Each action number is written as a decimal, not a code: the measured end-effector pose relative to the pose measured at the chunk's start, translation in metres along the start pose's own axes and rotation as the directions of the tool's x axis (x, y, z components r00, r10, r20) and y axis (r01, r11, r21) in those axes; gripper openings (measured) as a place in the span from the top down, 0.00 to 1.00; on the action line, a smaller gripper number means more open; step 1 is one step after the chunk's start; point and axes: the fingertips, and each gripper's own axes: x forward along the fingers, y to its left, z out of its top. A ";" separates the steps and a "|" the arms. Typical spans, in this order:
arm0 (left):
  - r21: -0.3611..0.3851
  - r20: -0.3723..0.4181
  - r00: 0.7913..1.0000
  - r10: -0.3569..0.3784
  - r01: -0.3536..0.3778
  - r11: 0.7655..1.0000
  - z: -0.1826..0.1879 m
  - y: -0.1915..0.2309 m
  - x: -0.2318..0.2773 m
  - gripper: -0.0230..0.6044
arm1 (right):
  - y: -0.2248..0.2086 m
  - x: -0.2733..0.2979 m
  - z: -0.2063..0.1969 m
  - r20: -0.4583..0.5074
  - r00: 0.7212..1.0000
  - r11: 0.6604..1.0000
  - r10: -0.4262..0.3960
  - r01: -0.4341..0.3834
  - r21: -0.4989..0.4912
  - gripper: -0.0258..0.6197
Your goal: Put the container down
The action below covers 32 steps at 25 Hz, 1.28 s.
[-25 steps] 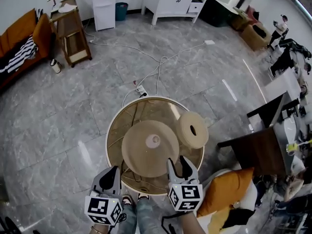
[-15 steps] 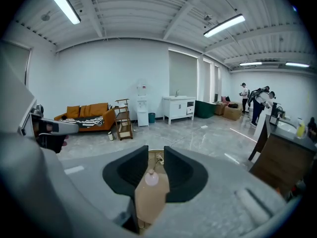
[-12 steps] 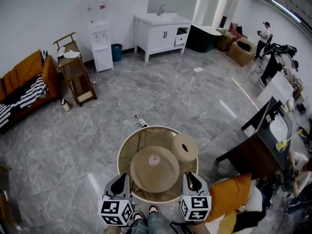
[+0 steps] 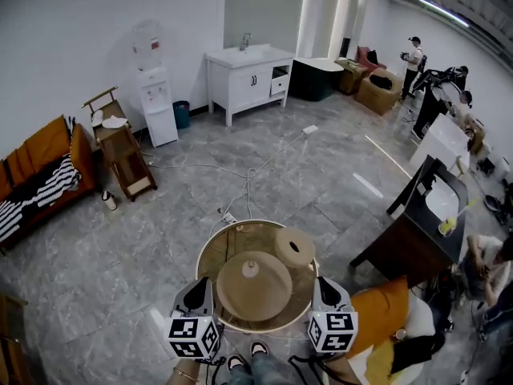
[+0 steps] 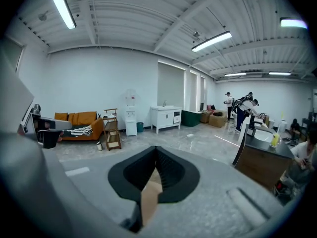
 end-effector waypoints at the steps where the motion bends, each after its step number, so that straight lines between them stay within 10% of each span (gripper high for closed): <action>1: 0.008 0.002 1.000 -0.004 0.004 1.000 0.003 -0.003 -0.001 0.97 | -0.004 -0.006 0.002 0.006 1.000 1.000 -0.005 0.005 0.005 0.95; 32: 0.032 0.064 0.998 -0.012 0.010 0.999 0.036 -0.030 -0.003 0.97 | -0.035 -0.045 0.020 0.051 0.997 0.999 -0.049 0.049 0.008 0.95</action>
